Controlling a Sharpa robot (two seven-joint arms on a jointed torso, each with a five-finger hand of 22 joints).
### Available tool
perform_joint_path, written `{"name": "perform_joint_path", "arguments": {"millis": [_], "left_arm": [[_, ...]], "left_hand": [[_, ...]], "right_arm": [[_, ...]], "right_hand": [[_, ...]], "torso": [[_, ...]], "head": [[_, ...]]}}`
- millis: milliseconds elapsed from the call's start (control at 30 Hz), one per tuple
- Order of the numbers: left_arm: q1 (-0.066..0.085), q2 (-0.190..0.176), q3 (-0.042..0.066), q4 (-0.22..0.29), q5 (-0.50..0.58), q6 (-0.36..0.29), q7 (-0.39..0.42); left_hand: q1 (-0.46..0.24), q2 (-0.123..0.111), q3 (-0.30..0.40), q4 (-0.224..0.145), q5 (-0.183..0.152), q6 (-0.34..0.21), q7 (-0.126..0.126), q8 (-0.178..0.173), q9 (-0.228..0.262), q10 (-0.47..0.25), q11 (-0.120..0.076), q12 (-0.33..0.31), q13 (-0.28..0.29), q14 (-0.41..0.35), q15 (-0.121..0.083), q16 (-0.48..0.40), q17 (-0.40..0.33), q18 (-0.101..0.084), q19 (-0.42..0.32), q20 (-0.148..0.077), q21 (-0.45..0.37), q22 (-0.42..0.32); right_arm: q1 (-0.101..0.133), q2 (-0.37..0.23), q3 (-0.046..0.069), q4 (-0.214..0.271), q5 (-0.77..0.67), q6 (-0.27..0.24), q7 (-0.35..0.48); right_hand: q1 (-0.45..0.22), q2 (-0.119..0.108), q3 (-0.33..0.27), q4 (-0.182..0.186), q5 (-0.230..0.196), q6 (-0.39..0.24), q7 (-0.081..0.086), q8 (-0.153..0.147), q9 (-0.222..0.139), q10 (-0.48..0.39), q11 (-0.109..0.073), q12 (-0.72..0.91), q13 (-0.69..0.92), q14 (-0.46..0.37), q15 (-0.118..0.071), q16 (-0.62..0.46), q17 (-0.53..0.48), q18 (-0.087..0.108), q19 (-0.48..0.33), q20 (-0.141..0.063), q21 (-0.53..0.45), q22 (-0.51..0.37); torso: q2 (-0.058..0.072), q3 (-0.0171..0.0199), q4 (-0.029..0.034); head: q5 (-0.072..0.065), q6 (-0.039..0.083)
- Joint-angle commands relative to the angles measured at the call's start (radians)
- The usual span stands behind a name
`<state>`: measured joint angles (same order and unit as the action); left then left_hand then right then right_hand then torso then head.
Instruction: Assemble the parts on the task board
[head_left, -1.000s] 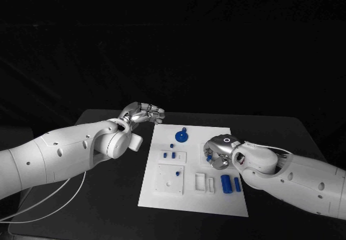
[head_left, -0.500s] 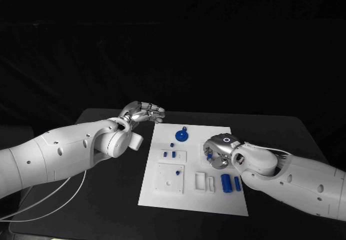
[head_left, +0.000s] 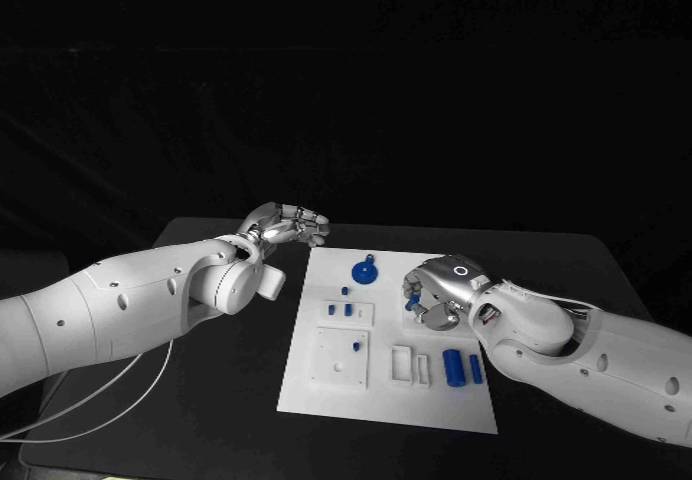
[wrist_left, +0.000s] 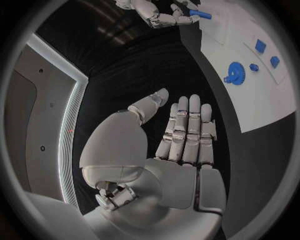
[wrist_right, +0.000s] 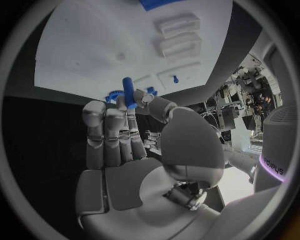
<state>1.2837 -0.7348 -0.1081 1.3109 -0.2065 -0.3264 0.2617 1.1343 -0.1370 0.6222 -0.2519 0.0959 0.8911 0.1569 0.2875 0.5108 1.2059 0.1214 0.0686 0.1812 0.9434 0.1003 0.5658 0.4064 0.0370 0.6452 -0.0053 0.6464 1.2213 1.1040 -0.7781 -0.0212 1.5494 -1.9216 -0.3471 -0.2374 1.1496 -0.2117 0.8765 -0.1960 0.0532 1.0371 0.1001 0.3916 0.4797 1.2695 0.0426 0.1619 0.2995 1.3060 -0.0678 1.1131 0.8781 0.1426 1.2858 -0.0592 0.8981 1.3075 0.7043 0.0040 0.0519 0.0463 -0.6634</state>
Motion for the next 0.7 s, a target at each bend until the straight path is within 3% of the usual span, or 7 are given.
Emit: {"name": "perform_joint_path", "arguments": {"millis": [33,300,700], "left_arm": [[0.001,0.004,0.001,-0.001,0.01,0.01,0.012],[0.001,0.01,0.001,-0.01,0.014,0.01,0.013],[0.001,0.023,0.001,-0.02,0.015,0.01,0.013]], "left_hand": [[-0.002,0.006,-0.003,0.005,-0.003,-0.005,0.002,0.006,-0.001,-0.006,-0.001,0.004,-0.001,0.003,0.001,-0.005,0.002,0.007,0.002,0.006,-0.003,0.001],[-0.002,0.007,-0.003,0.005,-0.003,-0.004,0.001,0.007,-0.001,-0.005,-0.002,0.005,-0.001,0.003,0.001,-0.006,0.003,0.007,0.002,0.006,-0.004,0.001],[-0.001,0.007,-0.003,0.005,-0.003,-0.004,0.001,0.007,-0.001,-0.004,-0.002,0.005,-0.001,0.003,0.001,-0.008,0.005,0.007,0.002,0.006,-0.004,0.002]], "right_arm": [[-0.001,0.003,0.001,0.027,-0.01,-0.049,0.008],[-0.005,0.078,0.0,0.05,0.023,-0.045,0.029],[-0.069,0.216,-0.027,0.029,-0.002,-0.024,0.042]], "right_hand": [[0.0,0.005,0.007,0.002,-0.004,0.006,0.0,0.006,0.001,0.053,-0.011,0.006,0.001,-0.004,-0.012,0.002,0.0,0.119,0.004,-0.007,0.006,0.018],[0.001,0.005,0.008,0.003,-0.004,0.006,0.0,0.006,0.002,0.053,-0.011,0.006,0.002,-0.004,-0.012,0.002,0.0,0.119,0.004,-0.008,0.007,0.018],[0.002,0.007,0.011,0.003,-0.004,0.004,0.0,0.004,0.002,0.051,-0.011,0.005,0.004,-0.004,-0.012,0.001,0.0,0.119,0.005,-0.009,0.007,0.018]], "torso": [[0.0,0.0001,-0.0004],[0.001,0.0005,0.0009],[0.001,-0.0027,0.004]], "head": [[0.004,0.0],[0.014,-0.001],[0.034,-0.006]]}}
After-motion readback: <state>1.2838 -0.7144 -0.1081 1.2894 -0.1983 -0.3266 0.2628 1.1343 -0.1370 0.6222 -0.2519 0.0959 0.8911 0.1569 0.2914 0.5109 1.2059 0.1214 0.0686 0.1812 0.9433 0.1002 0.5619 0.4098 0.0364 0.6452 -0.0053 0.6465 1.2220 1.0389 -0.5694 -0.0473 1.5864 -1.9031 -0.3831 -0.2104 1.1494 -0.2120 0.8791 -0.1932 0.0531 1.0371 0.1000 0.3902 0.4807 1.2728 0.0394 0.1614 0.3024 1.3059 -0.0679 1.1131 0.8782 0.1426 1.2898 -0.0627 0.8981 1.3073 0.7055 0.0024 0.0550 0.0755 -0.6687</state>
